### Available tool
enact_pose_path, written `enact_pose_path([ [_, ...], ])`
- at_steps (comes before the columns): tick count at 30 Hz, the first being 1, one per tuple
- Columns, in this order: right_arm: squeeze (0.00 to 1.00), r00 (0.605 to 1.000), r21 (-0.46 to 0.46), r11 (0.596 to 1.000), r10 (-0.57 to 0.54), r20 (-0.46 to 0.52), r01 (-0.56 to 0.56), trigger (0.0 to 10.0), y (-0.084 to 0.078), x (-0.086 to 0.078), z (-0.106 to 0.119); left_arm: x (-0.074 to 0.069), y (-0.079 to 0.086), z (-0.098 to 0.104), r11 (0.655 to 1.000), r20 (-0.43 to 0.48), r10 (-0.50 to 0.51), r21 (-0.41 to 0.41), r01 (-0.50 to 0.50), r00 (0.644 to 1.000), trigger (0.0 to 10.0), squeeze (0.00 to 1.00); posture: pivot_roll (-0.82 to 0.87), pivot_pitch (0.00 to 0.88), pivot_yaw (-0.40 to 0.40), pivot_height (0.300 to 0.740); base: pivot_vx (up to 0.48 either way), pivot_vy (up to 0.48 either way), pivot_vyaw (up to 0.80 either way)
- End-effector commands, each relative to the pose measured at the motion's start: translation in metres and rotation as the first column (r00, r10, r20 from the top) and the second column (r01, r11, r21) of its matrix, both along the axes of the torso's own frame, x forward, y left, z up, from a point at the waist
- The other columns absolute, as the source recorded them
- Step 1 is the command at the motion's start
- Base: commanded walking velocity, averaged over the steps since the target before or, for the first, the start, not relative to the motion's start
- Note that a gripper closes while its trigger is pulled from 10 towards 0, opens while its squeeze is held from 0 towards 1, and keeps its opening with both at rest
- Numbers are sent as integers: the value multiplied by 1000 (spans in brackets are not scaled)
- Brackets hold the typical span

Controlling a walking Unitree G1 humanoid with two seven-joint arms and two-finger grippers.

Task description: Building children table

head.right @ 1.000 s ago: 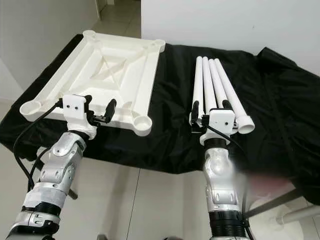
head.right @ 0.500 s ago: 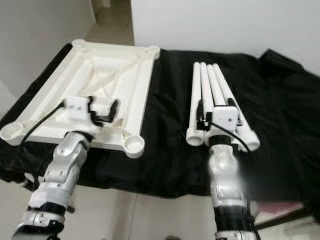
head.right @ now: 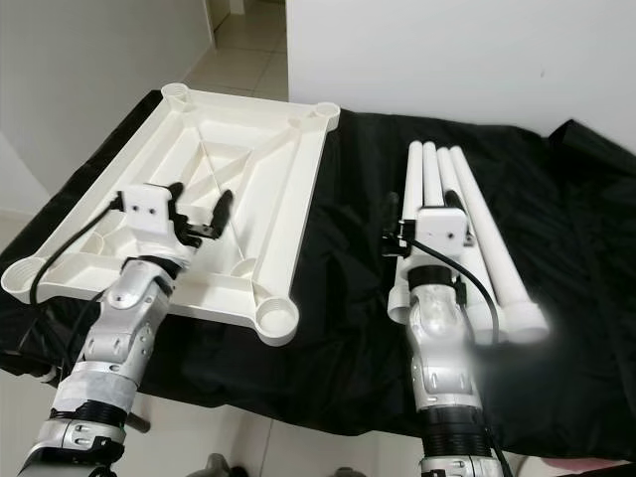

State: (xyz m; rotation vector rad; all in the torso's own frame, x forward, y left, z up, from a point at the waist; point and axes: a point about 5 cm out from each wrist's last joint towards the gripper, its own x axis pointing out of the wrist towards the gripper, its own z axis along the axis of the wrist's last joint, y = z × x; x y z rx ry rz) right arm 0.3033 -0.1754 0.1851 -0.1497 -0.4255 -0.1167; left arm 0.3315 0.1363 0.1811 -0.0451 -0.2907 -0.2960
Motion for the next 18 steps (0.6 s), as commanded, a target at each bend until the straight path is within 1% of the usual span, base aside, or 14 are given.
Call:
enact_pose_path([
  [1,0,1000,12,1000,5,-9,-5,10000,1,1,-3,-1,3,-2,1000,-3,10,-11,-10,1000,10000,0,-63,71,-14,740,0,0,0],
  [6,0,1000,39,999,14,-11,-14,10000,2,1,-3,-1,2,-2,1000,-5,6,-7,-6,1000,10000,0,-61,70,-12,740,0,0,0],
  [17,0,1000,37,999,14,-22,-13,10000,3,1,-5,0,2,-3,1000,-15,4,-11,-4,1000,10000,0,-58,59,-12,740,0,0,0],
  [18,0,1000,38,999,14,-23,-13,10000,3,1,-5,0,2,-3,1000,-17,4,-12,-4,1000,10000,0,-57,58,-13,740,0,0,-519],
])
